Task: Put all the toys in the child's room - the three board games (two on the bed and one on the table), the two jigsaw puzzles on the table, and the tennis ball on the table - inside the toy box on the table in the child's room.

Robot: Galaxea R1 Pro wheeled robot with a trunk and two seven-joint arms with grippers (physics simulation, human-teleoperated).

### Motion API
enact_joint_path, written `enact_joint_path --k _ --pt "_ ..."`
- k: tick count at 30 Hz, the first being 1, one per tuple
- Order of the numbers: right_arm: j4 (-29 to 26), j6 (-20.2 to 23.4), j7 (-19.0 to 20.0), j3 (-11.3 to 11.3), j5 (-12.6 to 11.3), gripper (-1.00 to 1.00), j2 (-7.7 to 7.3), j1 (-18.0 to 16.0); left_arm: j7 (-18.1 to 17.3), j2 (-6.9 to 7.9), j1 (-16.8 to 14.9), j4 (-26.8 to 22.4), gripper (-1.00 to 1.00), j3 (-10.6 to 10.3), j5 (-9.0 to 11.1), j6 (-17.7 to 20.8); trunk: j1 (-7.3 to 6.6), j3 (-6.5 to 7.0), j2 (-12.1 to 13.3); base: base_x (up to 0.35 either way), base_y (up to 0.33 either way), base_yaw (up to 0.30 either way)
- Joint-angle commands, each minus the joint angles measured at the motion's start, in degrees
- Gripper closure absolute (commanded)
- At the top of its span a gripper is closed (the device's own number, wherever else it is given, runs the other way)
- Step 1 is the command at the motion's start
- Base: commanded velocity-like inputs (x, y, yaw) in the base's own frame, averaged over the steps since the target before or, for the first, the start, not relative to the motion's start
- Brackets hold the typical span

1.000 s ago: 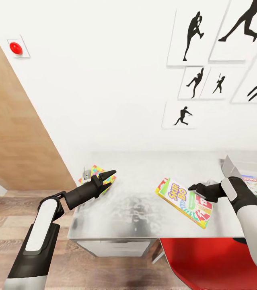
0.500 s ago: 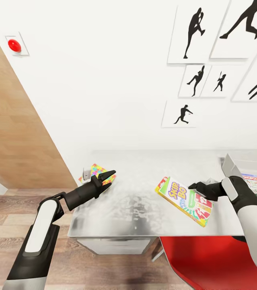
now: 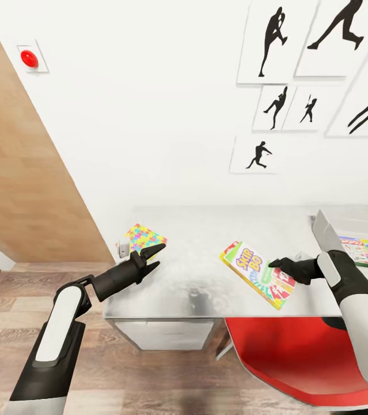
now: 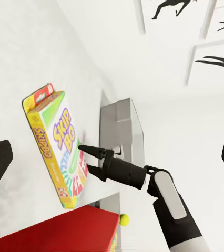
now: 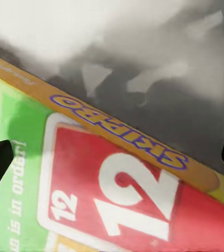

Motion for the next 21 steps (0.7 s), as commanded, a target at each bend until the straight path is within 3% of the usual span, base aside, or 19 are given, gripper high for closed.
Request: enact_joint_path --k 1,21 --pt "2.15 0.23 0.49 -0.16 1.48 -1.0 0.04 0.01 0.14 -0.06 -0.04 -0.03 -1.0 0.14 0.15 0.36 0.01 -0.08 -0.06 -0.131 0.0 0.0" --pt "2.11 0.22 0.52 0.0 1.48 -1.0 0.2 0.05 0.15 -0.14 -0.04 0.04 -1.0 0.21 0.09 0.25 0.01 -0.08 -0.06 -0.028 0.0 0.001"
